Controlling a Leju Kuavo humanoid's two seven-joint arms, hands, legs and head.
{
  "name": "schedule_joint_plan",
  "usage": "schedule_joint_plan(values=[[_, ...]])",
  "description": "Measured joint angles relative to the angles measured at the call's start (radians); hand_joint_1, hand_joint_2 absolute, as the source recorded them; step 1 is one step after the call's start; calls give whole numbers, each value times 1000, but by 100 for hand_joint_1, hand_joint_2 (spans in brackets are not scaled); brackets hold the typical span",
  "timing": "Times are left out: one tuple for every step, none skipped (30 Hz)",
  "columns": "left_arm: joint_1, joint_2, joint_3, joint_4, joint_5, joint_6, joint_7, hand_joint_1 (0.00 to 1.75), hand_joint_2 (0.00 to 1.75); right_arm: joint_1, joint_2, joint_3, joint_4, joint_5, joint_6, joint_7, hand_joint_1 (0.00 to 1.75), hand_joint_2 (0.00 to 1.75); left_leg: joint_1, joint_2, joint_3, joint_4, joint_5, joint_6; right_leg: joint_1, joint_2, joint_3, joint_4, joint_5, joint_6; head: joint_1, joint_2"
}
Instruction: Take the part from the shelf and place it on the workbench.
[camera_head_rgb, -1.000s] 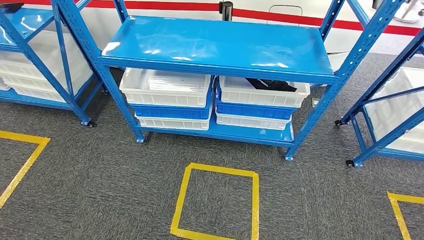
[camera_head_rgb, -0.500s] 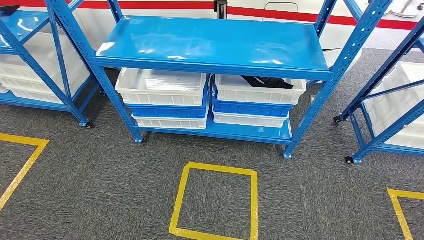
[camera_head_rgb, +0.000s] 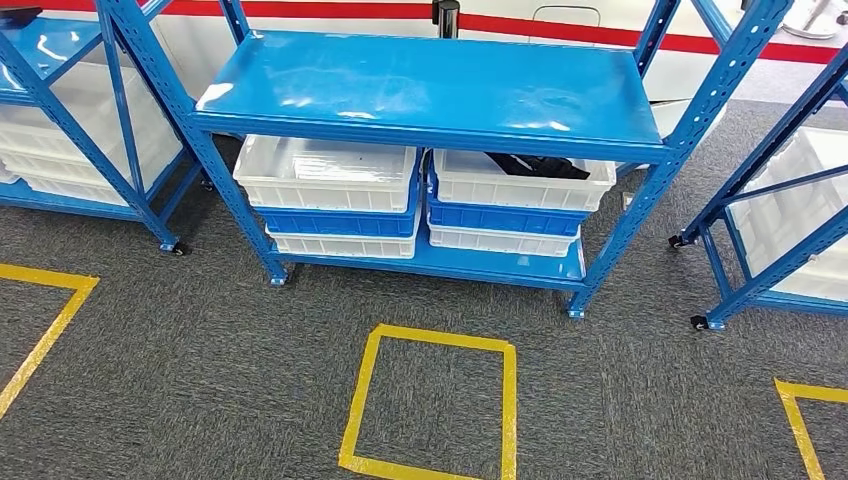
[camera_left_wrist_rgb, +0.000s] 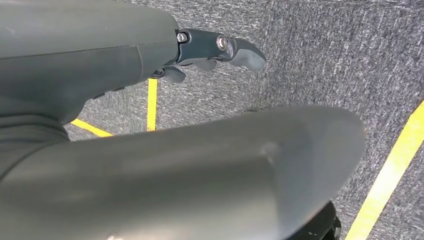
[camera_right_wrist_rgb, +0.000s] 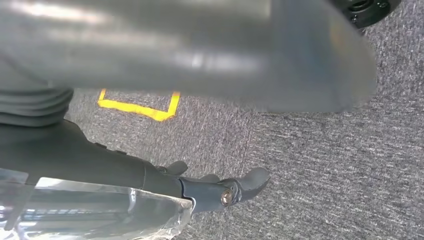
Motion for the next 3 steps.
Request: schedule_joint_plan(values=[[1, 1, -4, 0, 1, 0, 0, 0, 0, 0, 0, 1, -1, 0, 1, 0, 0, 0, -1, 0, 0, 0, 0, 0, 0, 0, 0, 0, 0, 0, 0, 0], [1, 1, -6, 0, 2, 0, 0, 0, 0, 0, 0, 2, -2, 0, 1, 0, 0, 0, -1, 0, 0, 0, 0, 0, -1, 0, 1, -1, 0, 0, 0, 0], [1, 2, -7, 0, 2, 0, 0, 0, 0, 0, -1, 2, -3, 0, 2, 0, 0, 0, -1, 0, 0, 0, 0, 0, -1, 0, 2, -1, 0, 0, 0, 0]])
